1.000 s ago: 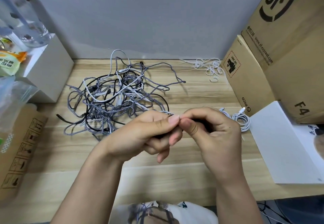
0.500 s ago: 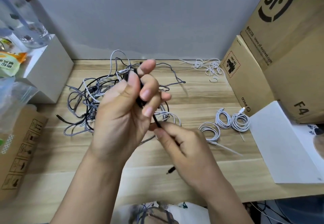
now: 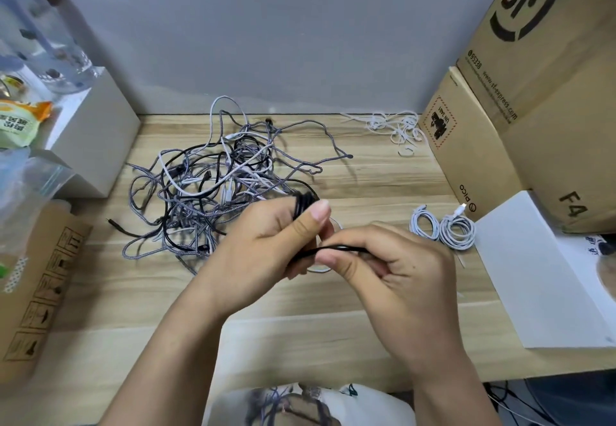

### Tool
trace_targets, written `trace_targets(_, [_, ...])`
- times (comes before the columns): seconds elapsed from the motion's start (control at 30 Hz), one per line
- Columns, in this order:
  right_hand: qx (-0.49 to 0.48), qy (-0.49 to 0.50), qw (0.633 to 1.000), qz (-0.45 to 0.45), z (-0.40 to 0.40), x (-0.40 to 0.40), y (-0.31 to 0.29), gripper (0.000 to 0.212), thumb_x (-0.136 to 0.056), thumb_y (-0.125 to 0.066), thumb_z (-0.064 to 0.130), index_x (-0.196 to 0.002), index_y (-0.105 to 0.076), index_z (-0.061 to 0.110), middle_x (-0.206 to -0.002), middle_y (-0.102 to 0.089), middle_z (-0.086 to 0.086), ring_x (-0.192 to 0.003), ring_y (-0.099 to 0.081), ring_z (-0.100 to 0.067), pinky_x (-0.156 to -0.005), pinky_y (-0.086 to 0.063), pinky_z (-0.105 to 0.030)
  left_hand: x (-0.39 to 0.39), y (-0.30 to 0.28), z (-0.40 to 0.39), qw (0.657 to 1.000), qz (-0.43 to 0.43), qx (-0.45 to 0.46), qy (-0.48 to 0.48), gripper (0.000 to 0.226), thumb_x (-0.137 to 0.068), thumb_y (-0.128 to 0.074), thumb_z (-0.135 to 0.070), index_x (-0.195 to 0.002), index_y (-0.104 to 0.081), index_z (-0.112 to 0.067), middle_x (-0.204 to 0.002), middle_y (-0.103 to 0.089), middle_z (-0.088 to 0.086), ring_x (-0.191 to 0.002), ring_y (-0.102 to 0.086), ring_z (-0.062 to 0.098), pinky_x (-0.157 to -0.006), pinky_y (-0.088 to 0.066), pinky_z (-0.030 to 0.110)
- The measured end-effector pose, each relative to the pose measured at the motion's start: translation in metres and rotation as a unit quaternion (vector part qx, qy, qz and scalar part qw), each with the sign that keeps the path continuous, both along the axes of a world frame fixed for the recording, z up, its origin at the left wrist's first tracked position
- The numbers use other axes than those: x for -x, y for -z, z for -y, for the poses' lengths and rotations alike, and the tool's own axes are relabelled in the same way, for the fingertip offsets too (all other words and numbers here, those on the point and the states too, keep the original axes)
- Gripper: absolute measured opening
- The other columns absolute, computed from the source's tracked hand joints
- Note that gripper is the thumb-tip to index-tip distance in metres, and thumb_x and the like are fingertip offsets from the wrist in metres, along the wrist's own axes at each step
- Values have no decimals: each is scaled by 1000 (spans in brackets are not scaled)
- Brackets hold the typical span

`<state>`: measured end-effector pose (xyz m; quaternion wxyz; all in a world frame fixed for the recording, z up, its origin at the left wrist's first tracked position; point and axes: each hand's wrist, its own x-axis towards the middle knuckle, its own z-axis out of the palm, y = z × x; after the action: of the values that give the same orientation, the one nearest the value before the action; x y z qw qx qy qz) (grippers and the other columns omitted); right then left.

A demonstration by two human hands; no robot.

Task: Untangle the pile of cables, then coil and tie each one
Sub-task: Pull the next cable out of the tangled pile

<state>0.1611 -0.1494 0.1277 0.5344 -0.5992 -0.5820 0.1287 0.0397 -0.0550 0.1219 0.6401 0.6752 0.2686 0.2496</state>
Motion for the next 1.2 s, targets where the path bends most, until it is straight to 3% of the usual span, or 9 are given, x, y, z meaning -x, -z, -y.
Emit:
trace_targets(0.1, [-31,6,999,30,0,1,-2,7,-79,-73,19,-74,-72,14,-64,-52,33,-61,-50,7,-61,-35,-6,1,-3,-1,999,-13,2,49,41,-91,-46,-42,-65,-56,-12,-40,-48,0,-39,-39,18,-45,-36,28])
trace_targets(0.37, [-61,5,990,127,3,2,1,19,-84,-66,30,-78,-75,14,-58,-45,9,-52,-40,-6,-50,-32,-18,-7,4,-18,969,128,109,-181,23,-96,-40,-22,-98,-58,-7,-56,-63,2,-47,-57,11,-59,-49,19])
trace_targets(0.5, [-61,-4,987,146,2,3,5,20,-84,-65,29,-77,-75,14,-57,-49,5,-51,-41,-9,-49,-33,-21,-6,10,-27,945,145,155,-248,45,-100,-35,-21,-77,-72,-11,-59,-66,0,-55,-60,8,-63,-46,16])
trace_targets(0.63, [-59,-9,991,119,2,0,0,18,-83,-67,28,-75,-75,14,-59,-48,8,-54,-39,0,-55,-31,-12,-9,7,-15,986,35,89,-136,25,-93,-40,-27,-97,-61,-13,-60,-67,2,-53,-61,13,-59,-48,17])
trace_targets(0.73, [-60,-11,996,65,1,-5,-5,9,-78,-73,19,-74,-74,12,-58,-51,17,-59,-42,12,-61,-34,-5,-8,3,-3,996,-42,67,33,33,-98,-40,-28,-79,-63,-14,-46,-58,1,-39,-49,16,-51,-41,18])
trace_targets(0.87, [-49,43,997,-50,-5,-11,2,5,-75,-74,32,-78,-70,33,-54,-50,15,-50,-43,-3,-52,-40,-19,2,0,-2,966,31,175,190,43,-95,-43,-45,-73,-66,-16,-43,-54,1,-28,-38,5,-65,-54,26])
trace_targets(0.97, [-23,71,984,-159,-9,-11,10,8,-75,-70,39,-77,-63,37,-65,-57,-6,-54,-48,-17,-54,-43,-28,8,1,-7,957,111,193,189,38,-90,-49,-47,-78,-64,-15,-45,-54,-6,-30,-38,0,-67,-53,22])
trace_targets(1.03, [-21,68,982,-176,-12,-12,14,15,-82,-67,26,-78,-53,32,-60,-54,5,-55,-46,-4,-54,-40,-20,8,0,-7,957,131,197,168,29,-89,-51,-41,-78,-64,-17,-46,-53,-6,-30,-40,0,-68,-53,21])
trace_targets(1.2, [30,41,990,-132,-14,-10,25,9,-85,-53,35,-82,-48,41,-61,-50,5,-53,-46,-20,-52,-43,-49,0,-12,-3,949,165,269,23,26,-75,-51,-32,-64,-67,-15,-39,-43,-2,-23,-32,3,-58,-52,19])
